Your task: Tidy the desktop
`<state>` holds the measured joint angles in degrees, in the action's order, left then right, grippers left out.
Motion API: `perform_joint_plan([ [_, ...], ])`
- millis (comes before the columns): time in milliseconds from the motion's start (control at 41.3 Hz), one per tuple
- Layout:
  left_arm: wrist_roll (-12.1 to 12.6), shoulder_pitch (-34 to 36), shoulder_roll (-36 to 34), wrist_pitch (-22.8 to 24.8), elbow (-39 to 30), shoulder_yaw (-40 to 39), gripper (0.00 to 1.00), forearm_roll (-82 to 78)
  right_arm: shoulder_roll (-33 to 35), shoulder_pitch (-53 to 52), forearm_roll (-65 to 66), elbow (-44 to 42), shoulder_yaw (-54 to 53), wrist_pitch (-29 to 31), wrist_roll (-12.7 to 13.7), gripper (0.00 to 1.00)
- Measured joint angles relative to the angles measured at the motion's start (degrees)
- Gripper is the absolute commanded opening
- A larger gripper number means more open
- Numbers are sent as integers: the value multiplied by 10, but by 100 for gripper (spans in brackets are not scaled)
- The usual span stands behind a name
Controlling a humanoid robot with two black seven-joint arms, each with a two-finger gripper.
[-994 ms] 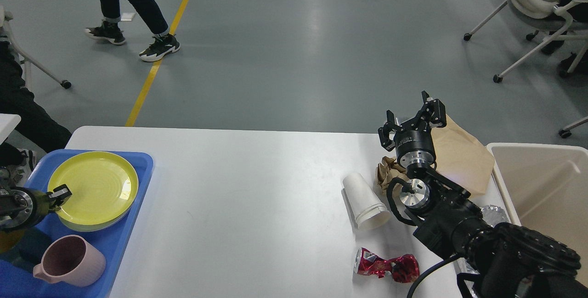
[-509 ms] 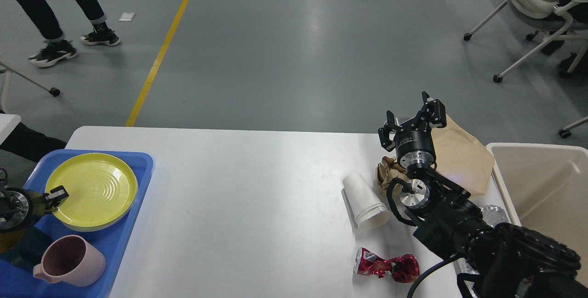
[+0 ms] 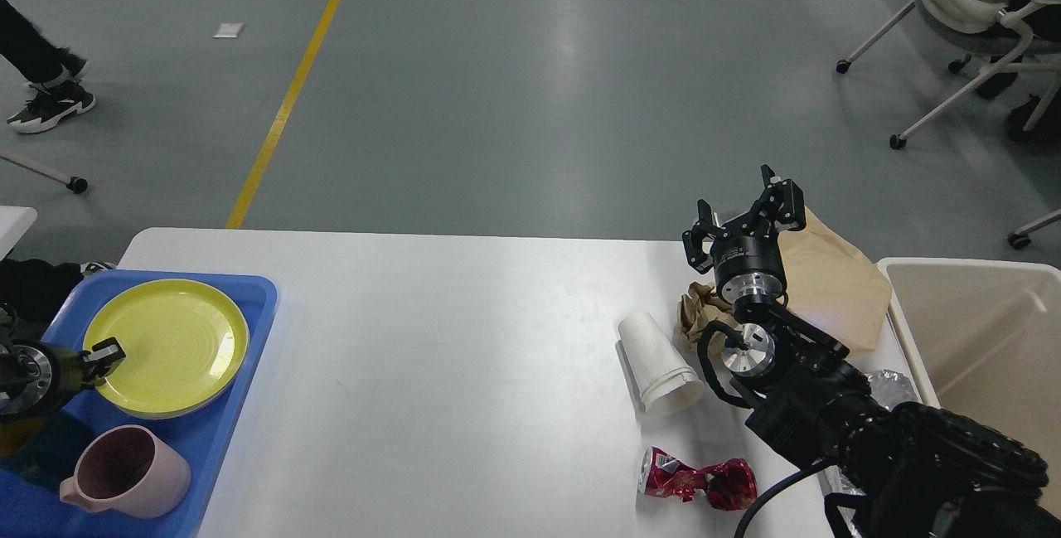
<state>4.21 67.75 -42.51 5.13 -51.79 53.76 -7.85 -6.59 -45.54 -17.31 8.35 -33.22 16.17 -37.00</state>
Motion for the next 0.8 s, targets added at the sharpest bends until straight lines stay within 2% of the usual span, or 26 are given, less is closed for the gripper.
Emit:
perform_joint_plan([
  [48,-3,1,0,14,2,1,3,-8,0,0,0,0,0,0,0,100],
  [97,-4,1,0,20,4,1,0,-14,0,0,0,0,0,0,0,100],
  [145,-5,2,-1,25,5,2,5,-19,0,-1,0,0,0,0,0,100],
  [170,-5,2,-1,26,5,2,13,-20,0,-1,0,0,0,0,0,100],
  [194,-6,3,-1,26,5,2,29,-21,0,-1,0,0,0,0,0,100],
  [218,-6,3,-1,27,5,2,77,-21,0,-1,0,0,0,0,0,100],
  [242,-6,3,-1,27,5,2,100,-22,0,-1,0,0,0,0,0,100],
  [800,-4,4,-1,29,6,1,100,-22,0,0,0,0,0,0,0,100],
])
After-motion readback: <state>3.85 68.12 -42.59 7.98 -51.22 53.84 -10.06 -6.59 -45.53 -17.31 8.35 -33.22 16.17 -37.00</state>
